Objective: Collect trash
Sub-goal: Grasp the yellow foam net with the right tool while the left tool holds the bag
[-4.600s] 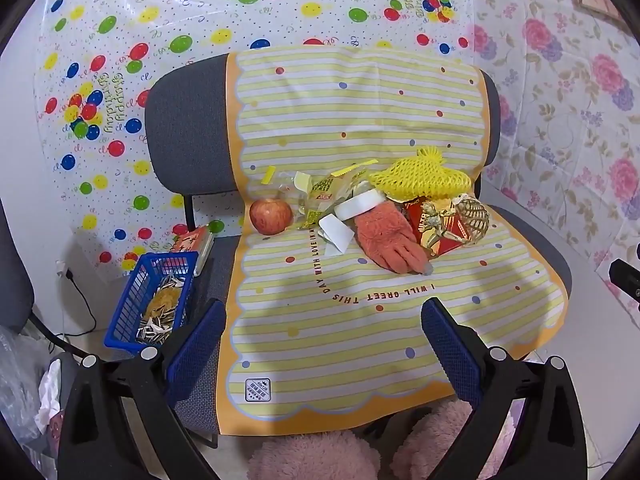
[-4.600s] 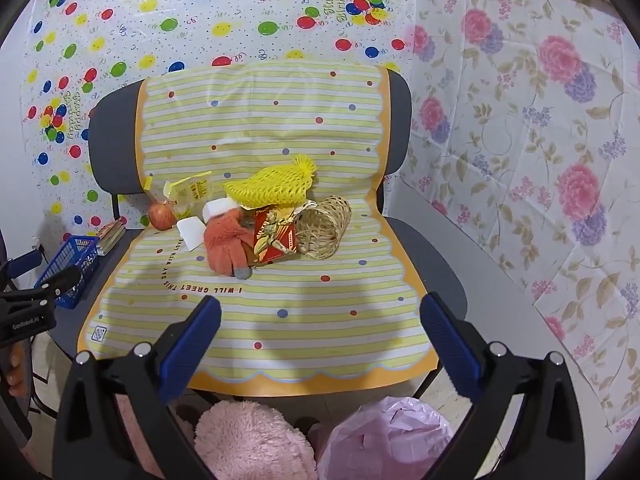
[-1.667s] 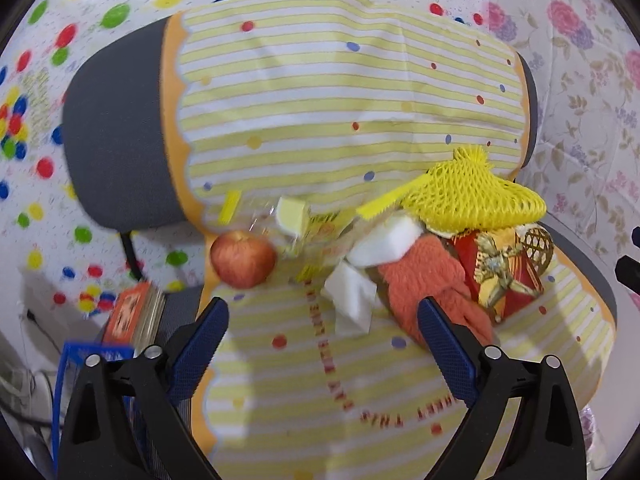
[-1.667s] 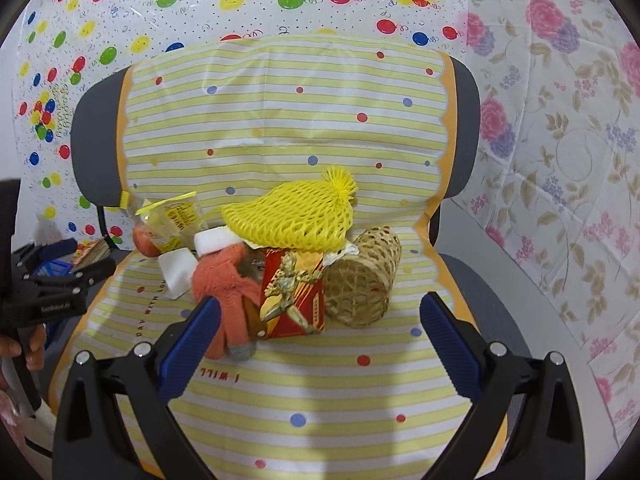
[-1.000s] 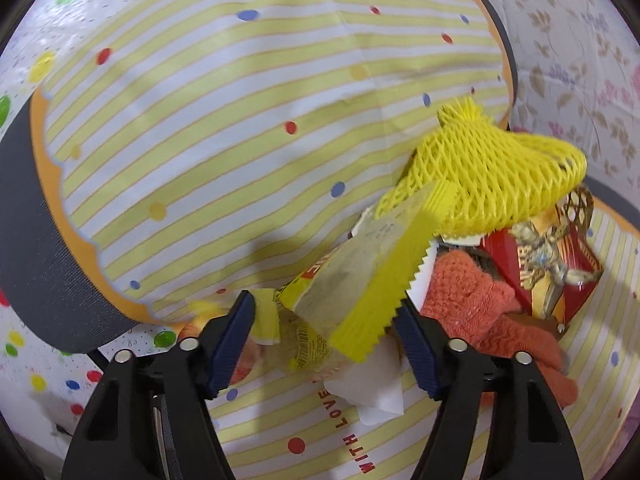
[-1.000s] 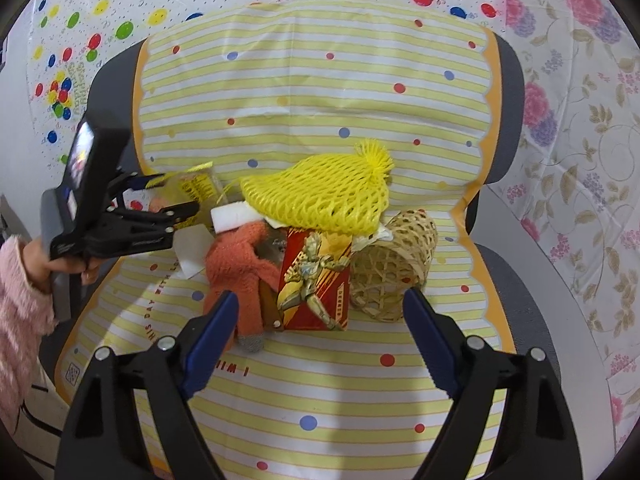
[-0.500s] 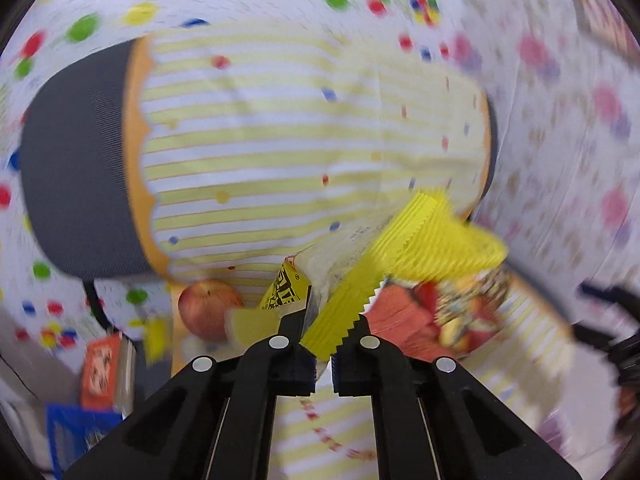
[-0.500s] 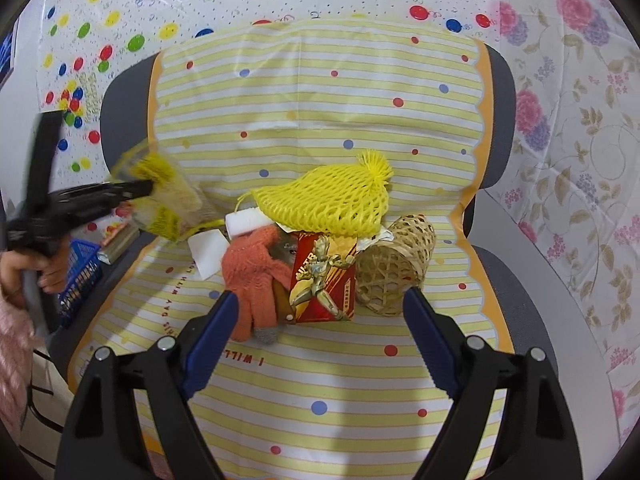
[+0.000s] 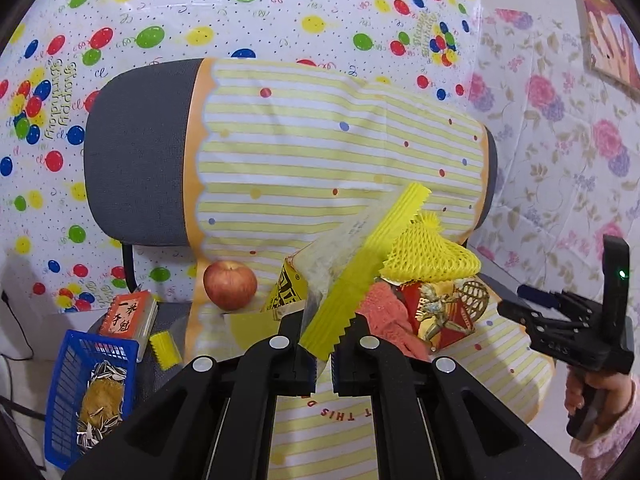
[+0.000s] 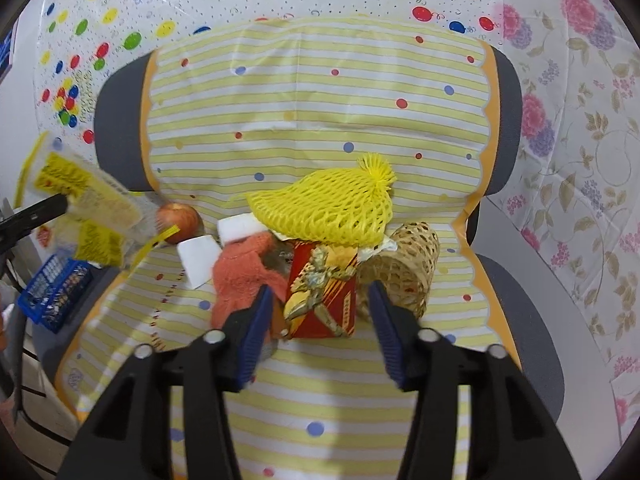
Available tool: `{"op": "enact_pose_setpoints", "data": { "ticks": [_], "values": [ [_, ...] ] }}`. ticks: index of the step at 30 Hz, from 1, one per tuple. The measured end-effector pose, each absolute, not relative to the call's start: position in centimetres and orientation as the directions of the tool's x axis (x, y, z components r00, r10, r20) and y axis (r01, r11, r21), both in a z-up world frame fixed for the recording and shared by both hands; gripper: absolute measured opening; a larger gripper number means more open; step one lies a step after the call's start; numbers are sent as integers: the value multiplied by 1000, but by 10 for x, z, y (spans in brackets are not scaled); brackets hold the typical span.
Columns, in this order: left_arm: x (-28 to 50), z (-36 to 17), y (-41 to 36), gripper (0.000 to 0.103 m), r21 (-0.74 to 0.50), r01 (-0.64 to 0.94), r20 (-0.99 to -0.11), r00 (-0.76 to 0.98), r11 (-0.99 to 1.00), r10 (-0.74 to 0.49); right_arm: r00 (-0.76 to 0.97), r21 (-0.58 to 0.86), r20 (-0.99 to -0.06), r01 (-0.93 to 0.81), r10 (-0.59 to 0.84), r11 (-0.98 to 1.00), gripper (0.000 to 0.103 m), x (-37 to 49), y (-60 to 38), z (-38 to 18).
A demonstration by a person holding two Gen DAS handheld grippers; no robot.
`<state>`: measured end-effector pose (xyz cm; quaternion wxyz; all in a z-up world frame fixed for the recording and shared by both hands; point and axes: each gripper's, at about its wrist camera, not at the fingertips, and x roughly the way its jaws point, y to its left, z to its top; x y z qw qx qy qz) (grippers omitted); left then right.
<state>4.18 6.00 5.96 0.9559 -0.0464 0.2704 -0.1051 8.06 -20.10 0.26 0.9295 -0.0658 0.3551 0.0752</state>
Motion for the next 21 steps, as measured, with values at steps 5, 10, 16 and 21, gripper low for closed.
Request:
{"op": "enact_pose_setpoints", "data": {
  "ticks": [5, 10, 16, 21],
  "values": [
    [54, 53, 57, 6, -143, 163, -524, 824, 976, -214, 738, -15, -665, -167, 115, 986, 64, 115, -213, -5],
    [60, 47, 55, 6, -148, 162, -531, 819, 976, -216, 719, 50, -678, -159, 150, 986, 64, 151, -223, -16],
    [62, 38, 54, 6, -152, 155, -547, 810, 976, -214, 706, 173, -676, -125, 210, 977, 52, 172, -235, -16],
    [57, 41, 54, 6, -143, 141, -543, 816, 980, -197, 701, 119, -689, -142, 185, 983, 12, 174, -215, -14]
  ]
}}
